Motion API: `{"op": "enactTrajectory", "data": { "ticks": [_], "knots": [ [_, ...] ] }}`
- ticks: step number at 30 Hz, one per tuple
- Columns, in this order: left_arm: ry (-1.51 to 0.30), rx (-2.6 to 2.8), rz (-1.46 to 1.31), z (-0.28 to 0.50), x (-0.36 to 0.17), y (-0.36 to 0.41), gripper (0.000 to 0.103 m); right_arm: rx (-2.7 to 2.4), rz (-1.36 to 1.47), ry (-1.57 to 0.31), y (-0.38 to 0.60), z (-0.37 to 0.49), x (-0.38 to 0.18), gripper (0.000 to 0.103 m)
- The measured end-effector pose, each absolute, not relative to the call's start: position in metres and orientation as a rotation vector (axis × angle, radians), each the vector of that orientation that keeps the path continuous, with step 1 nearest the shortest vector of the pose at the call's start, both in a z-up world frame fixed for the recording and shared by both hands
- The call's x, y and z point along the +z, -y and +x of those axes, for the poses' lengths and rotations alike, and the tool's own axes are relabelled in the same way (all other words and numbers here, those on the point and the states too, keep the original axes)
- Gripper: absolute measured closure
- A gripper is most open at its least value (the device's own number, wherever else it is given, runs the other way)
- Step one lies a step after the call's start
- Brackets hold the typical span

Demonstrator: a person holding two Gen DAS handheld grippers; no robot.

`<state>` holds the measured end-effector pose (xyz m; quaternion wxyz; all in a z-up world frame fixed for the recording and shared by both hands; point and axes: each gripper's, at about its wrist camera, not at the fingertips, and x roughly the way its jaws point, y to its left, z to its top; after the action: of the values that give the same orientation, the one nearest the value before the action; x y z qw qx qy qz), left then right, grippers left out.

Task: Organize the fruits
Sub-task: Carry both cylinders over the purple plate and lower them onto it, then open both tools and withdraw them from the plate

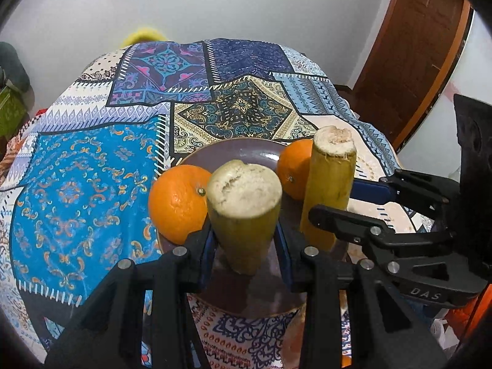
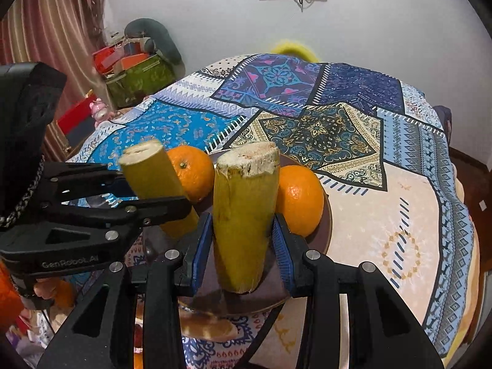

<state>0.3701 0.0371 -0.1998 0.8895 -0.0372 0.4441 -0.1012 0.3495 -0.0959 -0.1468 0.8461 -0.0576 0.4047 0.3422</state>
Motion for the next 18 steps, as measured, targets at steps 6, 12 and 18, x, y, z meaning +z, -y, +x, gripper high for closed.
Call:
{"op": "enactTrajectory", "data": {
  "ticks": [6, 12, 18],
  "knots": [
    [-0.921, -0.202, -0.055, 0.3706, -0.1997, -0.0363, 0.064, 0.725, -0.135, -0.851, 0.0953, 0.3501, -0.1461, 0.066],
    [-0.926, -0.21, -0.05, 0.3684, -0.1996, -0.0336, 0.061, 0.712, -0.165, -0.841, 0.095, 0.3496, -0.1458, 0.066],
    [-0.916, -0.201, -0.04, 0.3702, -0.1918, -0.0308, 0.061, 0.717, -0.169, -0.845, 0.0989, 0.3465, -0.1466, 0.065]
  ]
}}
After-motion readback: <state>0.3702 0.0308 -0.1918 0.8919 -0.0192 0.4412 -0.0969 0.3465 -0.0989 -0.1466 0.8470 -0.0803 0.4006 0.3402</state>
